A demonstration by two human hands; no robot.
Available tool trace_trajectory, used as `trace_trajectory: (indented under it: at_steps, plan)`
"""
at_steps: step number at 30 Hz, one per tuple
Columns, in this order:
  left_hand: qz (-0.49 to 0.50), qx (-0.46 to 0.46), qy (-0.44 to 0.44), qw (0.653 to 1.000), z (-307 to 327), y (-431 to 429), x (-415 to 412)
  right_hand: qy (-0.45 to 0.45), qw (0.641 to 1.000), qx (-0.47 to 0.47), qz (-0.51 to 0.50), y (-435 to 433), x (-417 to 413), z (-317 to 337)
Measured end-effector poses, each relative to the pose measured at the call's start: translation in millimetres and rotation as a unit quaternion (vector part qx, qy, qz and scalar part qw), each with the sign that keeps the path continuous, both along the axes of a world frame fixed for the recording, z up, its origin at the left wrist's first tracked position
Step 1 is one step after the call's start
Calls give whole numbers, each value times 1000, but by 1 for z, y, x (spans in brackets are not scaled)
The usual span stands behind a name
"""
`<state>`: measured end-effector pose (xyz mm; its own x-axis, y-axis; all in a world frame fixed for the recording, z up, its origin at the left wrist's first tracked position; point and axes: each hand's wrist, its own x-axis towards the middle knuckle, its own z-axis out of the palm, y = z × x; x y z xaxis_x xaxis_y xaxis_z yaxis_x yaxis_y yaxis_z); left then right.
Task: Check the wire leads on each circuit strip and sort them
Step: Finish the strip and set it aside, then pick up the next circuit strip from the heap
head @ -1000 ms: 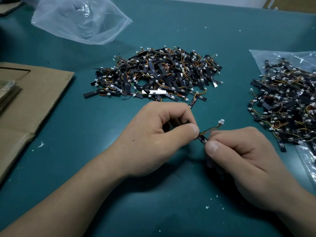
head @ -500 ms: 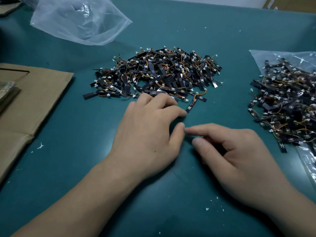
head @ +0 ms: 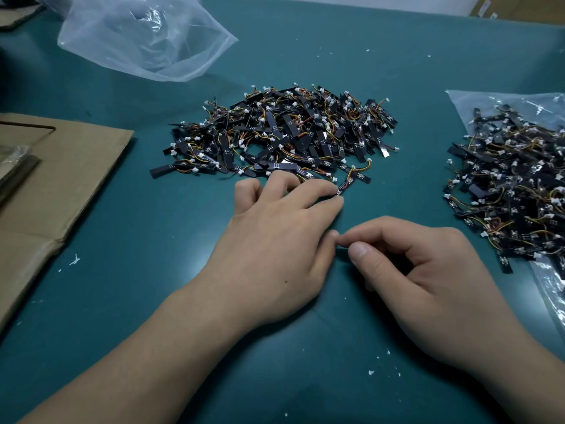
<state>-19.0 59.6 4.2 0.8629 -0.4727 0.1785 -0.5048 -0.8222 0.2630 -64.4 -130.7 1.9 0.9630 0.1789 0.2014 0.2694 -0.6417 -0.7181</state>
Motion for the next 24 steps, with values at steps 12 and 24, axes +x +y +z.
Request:
trace_trajectory:
  at_steps: [12, 24]
  plan:
    - [106, -99, -26, 989, 1, 2, 2, -39, 993, 43, -98, 1, -1, -1]
    - [-12, -91, 6, 996, 2, 4, 7, -20, 991, -105, -85, 4, 1, -3]
